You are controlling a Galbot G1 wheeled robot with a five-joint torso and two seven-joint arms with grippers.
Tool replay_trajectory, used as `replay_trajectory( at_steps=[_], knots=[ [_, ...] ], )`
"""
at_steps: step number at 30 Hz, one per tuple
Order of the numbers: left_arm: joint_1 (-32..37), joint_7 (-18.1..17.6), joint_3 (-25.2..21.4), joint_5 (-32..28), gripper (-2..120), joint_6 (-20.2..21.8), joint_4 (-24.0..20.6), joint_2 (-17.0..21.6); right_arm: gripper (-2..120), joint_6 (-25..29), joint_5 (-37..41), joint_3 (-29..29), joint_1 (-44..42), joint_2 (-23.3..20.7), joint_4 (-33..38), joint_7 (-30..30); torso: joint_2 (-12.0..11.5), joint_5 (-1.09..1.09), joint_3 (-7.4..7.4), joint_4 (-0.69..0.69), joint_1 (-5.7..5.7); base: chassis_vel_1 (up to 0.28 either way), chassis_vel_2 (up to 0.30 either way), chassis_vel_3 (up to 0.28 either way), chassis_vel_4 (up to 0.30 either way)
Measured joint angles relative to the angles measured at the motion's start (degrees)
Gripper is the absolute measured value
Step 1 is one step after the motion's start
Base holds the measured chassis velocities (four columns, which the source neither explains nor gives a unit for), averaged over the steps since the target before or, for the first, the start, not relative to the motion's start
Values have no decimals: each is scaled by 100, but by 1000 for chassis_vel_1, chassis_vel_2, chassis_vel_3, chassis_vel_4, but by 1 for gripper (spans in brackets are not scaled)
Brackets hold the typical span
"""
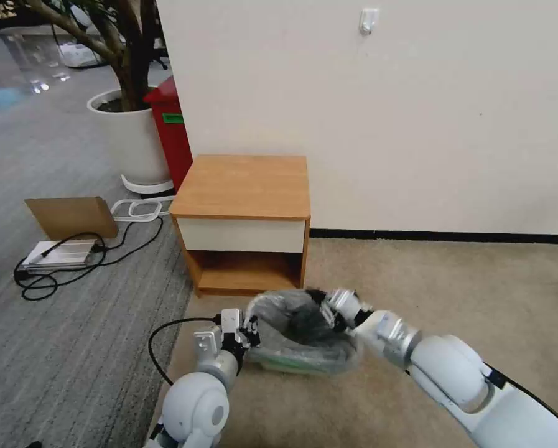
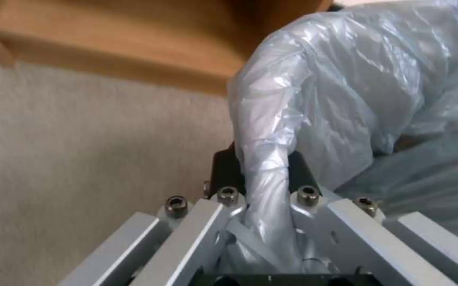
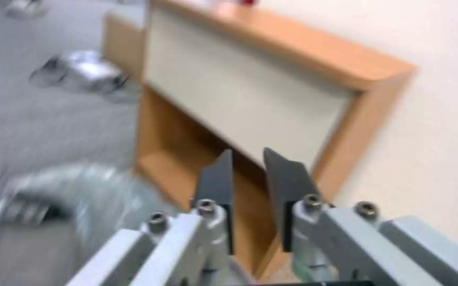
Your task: Pick up the garbage bag from the table and place it over the trash can.
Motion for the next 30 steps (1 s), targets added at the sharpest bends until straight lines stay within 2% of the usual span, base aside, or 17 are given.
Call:
replay_trajectory(
  at_steps=[3, 5, 7, 10, 11, 14, 15, 18, 19, 22, 24, 27, 28, 30],
  knots=[
    [2, -2, -5, -74, 5, 17, 46, 30, 28, 107, 23, 174, -236, 191, 19, 36, 0, 0, 0, -1, 0, 0, 0, 0, 0],
    [7, -2, 9, -163, 5, 18, 91, 40, 39, 206, 25, 275, -466, 353, 19, 43, 0, 0, 0, 0, 0, 0, 0, 0, 0],
    [8, 5, 27, -186, 5, 17, 116, 40, 42, 232, 21, 288, -516, 387, 11, 43, 0, 0, 0, 0, 0, 0, 0, 0, 0],
    [24, 36, 85, -193, 5, -11, 221, 27, 55, 286, 7, 300, -583, 497, -26, 35, 0, 0, 0, -1, 0, 0, 0, 0, 0],
    [24, 36, 85, -193, 5, -11, 221, 27, 55, 286, 7, 300, -583, 497, -26, 35, 0, 0, 0, -1, 0, 0, 0, 0, 0],
    [105, 90, 113, -146, 6, -37, 247, 27, 73, 318, -4, 288, -561, 589, -124, 15, 0, 0, 0, 1, 0, 0, 0, 0, 0],
    [105, 90, 113, -146, 6, -37, 247, 27, 73, 318, -4, 288, -561, 589, -124, 15, 0, 0, 0, 1, 0, 0, 0, 0, 0],
    [136, 146, 119, -45, 19, -35, 223, 29, 86, 385, -17, 272, -540, 620, -276, 0, 0, -1, 0, 0, 0, 0, 0, 0, 0],
    [136, 146, 119, -45, 19, -35, 223, 29, 86, 385, -17, 272, -540, 620, -276, 0, 0, -1, 0, 0, 0, 0, 0, 0, 0],
    [155, 182, 96, 81, 34, -35, 198, 39, 98, 431, -30, 258, -541, 647, -337, -16, 0, 0, 0, 0, 0, 0, 0, 0, 0],
    [161, 189, 93, 104, 37, -37, 186, 40, 99, 437, -31, 257, -540, 655, -345, -16, 0, 0, 0, 0, 0, 0, 0, 0, 0],
    [168, 229, 88, 211, 53, -45, 127, 43, 100, 445, -28, 255, -527, 703, -370, 7, 0, -1, 0, 0, 0, 0, 0, 0, 0],
    [168, 229, 88, 211, 53, -45, 127, 43, 100, 445, -28, 255, -527, 703, -370, 7, 0, -1, 0, 0, 0, 0, 0, 0, 0],
    [168, 296, 87, 318, 62, -75, 80, 52, 100, 448, 23, 255, -546, 773, -371, 150, 0, -1, 0, 0, 0, 0, 0, 0, 0]
  ],
)
